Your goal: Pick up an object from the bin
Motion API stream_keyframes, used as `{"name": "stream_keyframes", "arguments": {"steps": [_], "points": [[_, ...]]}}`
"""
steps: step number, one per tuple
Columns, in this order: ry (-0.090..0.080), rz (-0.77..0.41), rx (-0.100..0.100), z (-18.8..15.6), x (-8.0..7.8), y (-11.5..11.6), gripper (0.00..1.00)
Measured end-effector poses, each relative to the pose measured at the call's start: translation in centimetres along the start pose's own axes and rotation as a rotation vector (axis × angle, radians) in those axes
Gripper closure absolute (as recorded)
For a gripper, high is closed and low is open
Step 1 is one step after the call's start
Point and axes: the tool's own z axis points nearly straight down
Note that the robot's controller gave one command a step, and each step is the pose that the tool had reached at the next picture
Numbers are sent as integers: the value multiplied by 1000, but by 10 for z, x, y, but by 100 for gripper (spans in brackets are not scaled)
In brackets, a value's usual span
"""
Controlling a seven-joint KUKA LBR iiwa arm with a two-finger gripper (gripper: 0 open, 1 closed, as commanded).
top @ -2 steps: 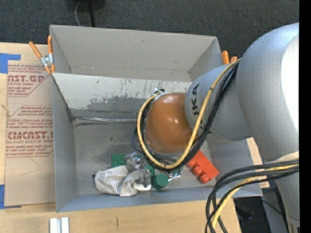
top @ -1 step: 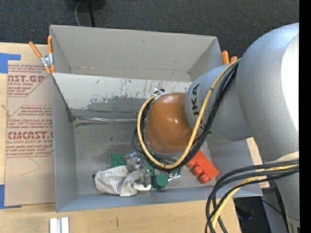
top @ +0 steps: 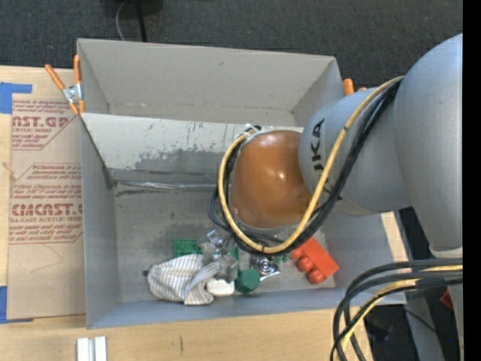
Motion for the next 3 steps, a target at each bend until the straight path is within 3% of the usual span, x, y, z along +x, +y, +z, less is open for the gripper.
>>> {"name": "stream_keyframes", "arguments": {"steps": [1,2,3], "points": [[-14,3,5,-29,-5,-8,100],[9,-18,-4,-25,-1,-7,100],[-6,-79,2,-84,-12,-17,100]]}}
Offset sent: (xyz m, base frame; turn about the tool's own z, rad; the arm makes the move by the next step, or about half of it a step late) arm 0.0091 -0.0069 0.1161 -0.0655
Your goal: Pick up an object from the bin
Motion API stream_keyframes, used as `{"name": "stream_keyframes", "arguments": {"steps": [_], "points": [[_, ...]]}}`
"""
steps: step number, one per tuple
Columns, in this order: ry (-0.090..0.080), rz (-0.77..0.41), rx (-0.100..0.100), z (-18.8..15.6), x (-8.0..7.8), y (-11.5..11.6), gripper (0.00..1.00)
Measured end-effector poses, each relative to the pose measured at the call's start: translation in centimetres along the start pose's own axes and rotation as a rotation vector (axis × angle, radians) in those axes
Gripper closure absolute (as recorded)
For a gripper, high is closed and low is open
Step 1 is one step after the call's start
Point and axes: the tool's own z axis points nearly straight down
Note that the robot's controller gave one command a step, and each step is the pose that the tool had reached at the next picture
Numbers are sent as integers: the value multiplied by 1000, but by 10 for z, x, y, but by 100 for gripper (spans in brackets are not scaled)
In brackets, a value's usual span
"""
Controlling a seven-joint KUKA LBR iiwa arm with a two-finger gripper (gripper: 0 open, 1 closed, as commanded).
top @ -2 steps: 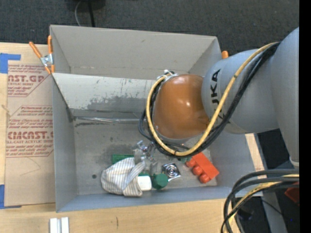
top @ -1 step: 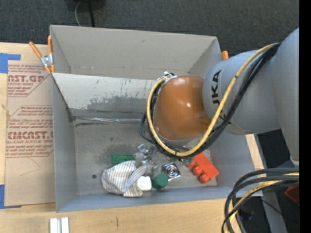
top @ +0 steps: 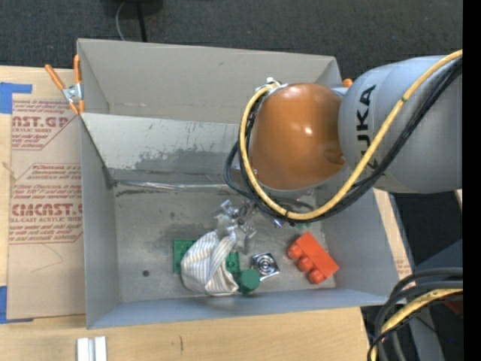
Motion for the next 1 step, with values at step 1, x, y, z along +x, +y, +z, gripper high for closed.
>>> {"name": "stream_keyframes", "arguments": {"steps": [1], "points": [[-17,-4,8,-7,-4,6,100]]}}
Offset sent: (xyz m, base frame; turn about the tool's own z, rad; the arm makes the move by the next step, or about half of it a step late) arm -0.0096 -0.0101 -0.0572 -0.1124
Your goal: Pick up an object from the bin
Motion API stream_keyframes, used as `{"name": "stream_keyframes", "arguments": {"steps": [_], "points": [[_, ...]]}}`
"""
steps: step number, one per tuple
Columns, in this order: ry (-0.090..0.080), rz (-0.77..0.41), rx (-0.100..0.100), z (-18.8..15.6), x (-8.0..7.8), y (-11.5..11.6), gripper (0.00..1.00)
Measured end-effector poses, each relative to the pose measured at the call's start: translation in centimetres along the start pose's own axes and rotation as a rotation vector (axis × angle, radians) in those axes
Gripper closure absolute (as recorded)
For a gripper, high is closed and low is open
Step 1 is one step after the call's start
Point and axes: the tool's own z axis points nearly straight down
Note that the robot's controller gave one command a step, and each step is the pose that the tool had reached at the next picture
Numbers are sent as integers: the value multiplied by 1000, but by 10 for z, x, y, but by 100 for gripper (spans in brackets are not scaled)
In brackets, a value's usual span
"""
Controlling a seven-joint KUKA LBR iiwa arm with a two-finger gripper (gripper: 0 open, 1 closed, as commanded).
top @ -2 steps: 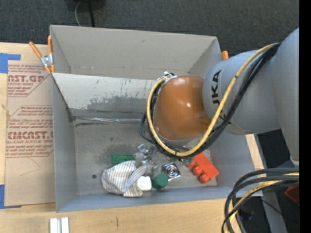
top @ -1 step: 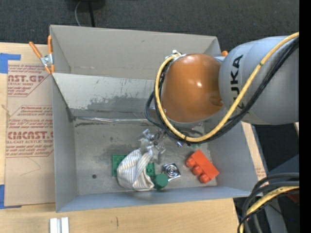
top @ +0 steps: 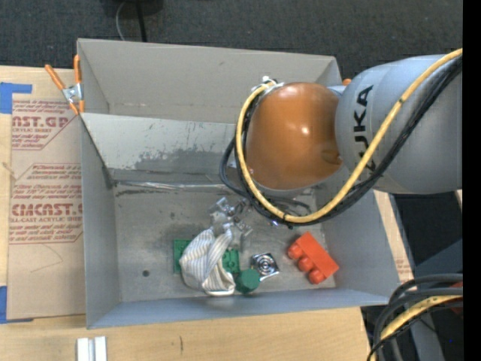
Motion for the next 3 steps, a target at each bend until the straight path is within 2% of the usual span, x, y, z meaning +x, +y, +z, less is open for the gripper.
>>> {"name": "stream_keyframes", "arguments": {"steps": [1,2,3], "points": [[18,-40,-11,43,11,1,100],[13,-262,-8,55,8,-6,100],[7,-424,-7,71,5,-9,100]]}}
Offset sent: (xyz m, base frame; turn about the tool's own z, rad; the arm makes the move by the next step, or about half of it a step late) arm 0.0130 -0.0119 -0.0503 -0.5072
